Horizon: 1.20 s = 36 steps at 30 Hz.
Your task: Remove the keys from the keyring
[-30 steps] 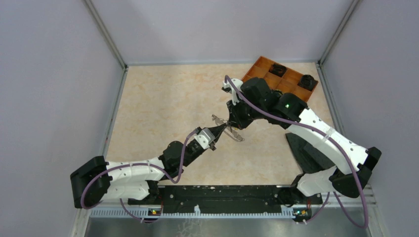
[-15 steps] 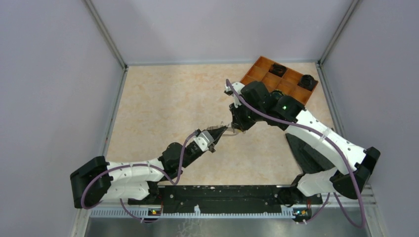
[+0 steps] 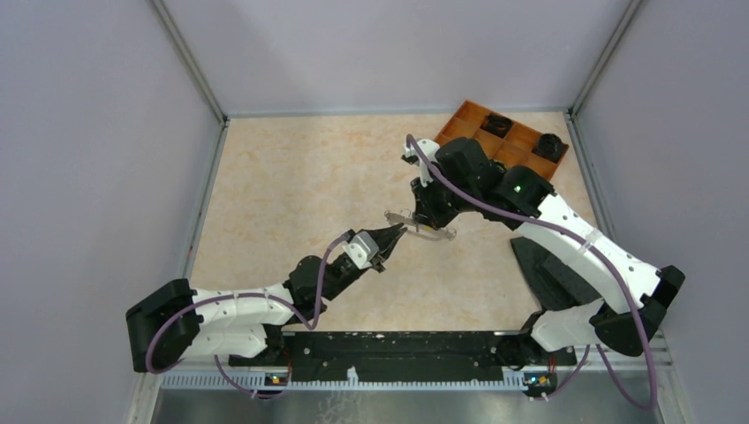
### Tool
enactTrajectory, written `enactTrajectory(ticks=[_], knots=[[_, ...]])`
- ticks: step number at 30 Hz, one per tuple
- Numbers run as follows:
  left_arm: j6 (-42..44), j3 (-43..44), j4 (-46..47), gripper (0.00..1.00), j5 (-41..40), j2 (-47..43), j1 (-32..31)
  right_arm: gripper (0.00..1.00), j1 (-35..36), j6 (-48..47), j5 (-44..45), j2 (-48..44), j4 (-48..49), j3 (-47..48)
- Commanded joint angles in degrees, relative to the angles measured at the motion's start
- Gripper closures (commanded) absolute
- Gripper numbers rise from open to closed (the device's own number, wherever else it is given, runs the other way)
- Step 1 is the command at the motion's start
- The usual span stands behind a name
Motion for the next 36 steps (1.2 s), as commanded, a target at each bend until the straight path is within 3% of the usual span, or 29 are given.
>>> enactTrajectory(ticks=[1,11,36], knots=[[-1.1,2.9,2.2,0.80,-0.7,1.3,-0.2,1.00,1.2,-1.0,0.6,-1.5,-0.5,4.6],[-0.4,5.8,0.8,0.73,1.8,2.8,-0.2,1.00,1.7,-1.3,2.8,-1.6,-1.8,5.1],[1.5,7.3,-0.1,0.74,2.3,4.9,-0.2,1.00,4.0,-1.9,5.3,-1.2,-3.5,6.4]])
